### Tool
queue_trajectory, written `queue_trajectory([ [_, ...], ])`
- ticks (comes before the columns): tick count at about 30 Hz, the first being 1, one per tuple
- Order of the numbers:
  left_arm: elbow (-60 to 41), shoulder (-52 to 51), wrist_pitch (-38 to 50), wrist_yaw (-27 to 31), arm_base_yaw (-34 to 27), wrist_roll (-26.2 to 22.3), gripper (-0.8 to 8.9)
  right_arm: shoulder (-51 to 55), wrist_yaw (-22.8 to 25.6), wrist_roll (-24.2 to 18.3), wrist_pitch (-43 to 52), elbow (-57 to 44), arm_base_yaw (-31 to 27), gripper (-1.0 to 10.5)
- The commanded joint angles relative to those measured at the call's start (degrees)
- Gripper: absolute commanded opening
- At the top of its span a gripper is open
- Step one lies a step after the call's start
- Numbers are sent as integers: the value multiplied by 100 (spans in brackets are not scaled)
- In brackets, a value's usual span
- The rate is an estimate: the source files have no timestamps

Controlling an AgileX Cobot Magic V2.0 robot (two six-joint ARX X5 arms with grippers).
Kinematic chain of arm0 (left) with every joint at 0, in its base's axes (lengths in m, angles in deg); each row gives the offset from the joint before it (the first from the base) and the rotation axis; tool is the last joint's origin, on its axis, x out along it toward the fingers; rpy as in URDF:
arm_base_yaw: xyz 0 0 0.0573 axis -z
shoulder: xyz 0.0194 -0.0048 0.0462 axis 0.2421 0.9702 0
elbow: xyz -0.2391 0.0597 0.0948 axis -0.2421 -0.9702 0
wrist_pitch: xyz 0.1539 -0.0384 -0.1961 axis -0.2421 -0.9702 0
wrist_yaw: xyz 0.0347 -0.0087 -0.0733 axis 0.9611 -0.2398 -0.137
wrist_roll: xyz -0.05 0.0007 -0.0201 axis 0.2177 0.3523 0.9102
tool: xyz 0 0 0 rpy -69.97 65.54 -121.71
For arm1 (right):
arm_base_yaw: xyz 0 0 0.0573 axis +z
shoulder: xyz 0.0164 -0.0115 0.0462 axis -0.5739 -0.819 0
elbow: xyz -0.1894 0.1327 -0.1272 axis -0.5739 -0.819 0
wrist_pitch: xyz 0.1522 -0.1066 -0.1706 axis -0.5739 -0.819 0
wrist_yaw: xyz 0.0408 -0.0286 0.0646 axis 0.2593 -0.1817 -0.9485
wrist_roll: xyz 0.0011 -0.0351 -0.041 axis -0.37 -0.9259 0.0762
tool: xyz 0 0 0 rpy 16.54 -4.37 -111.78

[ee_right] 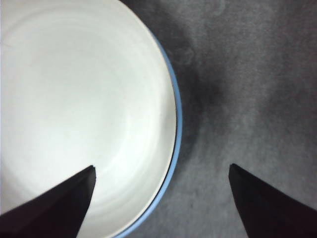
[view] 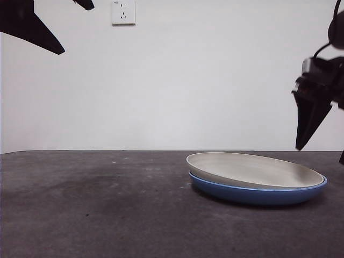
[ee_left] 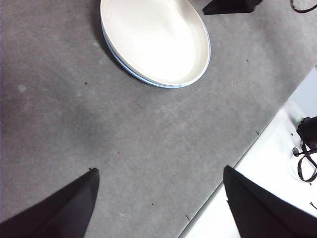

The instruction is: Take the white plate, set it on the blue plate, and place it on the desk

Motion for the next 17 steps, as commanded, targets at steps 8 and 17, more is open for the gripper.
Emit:
queue_trajectory([
  [8,48,24,55,-33,26,-94,401,-649,-55,72,437,87,20,358],
  [17,48,24,52,-33,26,-94,401,-879,-175,96,573,87,28,269],
])
